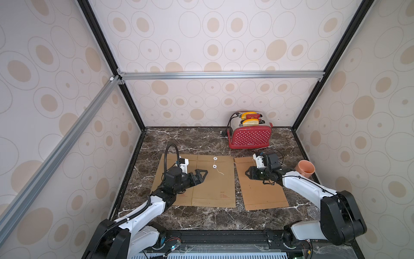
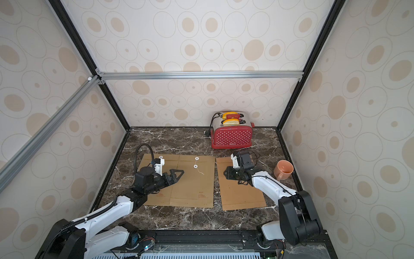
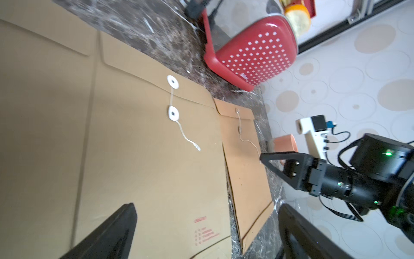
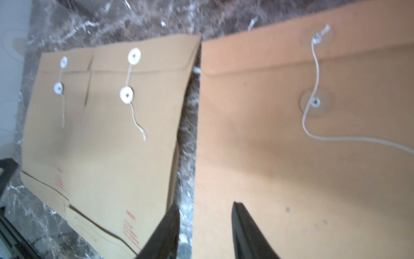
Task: Close the mouth of the file bag
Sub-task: Place the file bag at the center of the board, then pick up the file bag from the center of the board.
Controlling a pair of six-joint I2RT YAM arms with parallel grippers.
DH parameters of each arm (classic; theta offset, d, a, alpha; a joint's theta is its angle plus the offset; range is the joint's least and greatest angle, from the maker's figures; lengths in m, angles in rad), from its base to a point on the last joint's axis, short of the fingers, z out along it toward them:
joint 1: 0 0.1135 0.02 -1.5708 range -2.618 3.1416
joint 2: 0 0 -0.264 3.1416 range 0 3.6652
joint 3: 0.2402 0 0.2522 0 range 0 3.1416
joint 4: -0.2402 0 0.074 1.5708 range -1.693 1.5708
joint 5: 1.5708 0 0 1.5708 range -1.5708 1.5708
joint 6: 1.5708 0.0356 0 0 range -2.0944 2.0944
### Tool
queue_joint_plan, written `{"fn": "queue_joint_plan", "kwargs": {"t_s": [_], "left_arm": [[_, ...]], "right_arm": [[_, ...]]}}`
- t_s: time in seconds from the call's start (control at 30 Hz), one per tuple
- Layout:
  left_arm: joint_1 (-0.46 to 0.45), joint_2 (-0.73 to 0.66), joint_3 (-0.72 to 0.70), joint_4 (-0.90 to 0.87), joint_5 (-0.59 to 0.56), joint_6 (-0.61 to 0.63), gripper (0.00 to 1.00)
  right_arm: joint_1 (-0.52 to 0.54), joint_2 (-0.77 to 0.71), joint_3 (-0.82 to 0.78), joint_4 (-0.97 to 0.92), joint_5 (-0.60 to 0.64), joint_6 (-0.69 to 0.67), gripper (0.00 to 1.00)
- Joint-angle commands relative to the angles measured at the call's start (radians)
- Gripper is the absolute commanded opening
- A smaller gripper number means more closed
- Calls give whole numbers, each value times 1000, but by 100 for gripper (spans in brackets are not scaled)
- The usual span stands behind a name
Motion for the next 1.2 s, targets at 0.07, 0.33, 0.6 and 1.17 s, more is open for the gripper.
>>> {"fn": "queue_joint_plan", "kwargs": {"t_s": [0.07,0.33,0.6,1.17], "left_arm": [[-132,98,102,96,-63,-33,99],[-203,268,164,229,-34,-96,99],[-255,341,223,195,-63,-108,99],[-425,605,440,148,-62,-133,99]], "right_arm": [[-10,-81,-83,-85,49,39,43],[-23,-109,-177,-96,17,116,44],[-14,-141,-238,-97,-4,154,42],[-11,-415,-342,-209,-3,193,42]]}}
